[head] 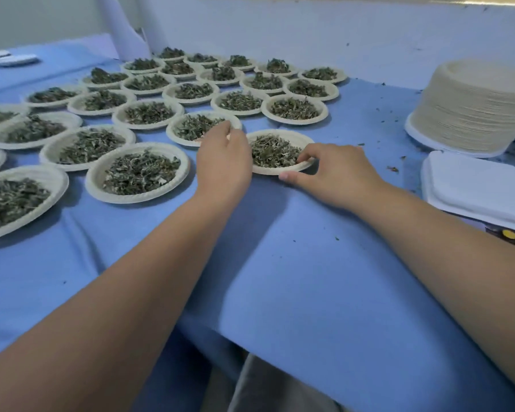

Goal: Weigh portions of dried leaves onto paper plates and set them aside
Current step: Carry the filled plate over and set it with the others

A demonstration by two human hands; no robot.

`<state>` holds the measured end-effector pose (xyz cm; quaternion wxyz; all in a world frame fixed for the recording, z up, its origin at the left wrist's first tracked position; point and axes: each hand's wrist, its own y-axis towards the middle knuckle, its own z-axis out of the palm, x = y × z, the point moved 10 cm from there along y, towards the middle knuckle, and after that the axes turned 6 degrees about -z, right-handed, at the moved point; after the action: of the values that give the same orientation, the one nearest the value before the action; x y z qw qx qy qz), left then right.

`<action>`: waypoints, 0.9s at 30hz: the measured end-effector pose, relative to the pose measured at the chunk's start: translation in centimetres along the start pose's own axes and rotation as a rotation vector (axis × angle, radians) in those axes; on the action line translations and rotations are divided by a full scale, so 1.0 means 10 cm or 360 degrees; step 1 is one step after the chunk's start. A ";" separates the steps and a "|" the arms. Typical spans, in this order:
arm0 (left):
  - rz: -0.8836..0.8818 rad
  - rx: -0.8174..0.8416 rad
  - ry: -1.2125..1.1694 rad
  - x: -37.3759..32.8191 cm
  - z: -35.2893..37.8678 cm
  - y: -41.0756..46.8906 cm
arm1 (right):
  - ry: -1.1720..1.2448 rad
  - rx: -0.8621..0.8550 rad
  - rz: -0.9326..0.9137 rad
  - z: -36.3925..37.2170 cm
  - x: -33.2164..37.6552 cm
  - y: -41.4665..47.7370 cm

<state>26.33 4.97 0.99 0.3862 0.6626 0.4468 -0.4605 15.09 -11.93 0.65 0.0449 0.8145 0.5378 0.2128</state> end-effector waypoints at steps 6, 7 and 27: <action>0.0240 0.0147 0.0189 -0.24 0.43 -0.05 | -0.0169 0.0027 0.0018 0.12 -0.04 0.22; 0.0259 0.0165 0.0225 -0.27 0.50 -0.07 | -0.0199 0.0027 0.0032 0.11 -0.04 0.23; 0.1231 0.0740 0.0436 -1.64 2.74 -1.27 | -0.0296 -0.0819 0.0495 -1.92 -2.16 -1.56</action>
<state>4.13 -20.35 7.82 0.3083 0.9041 0.0991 -0.2789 -13.04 -27.74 6.83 0.2656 0.8648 0.3289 0.2709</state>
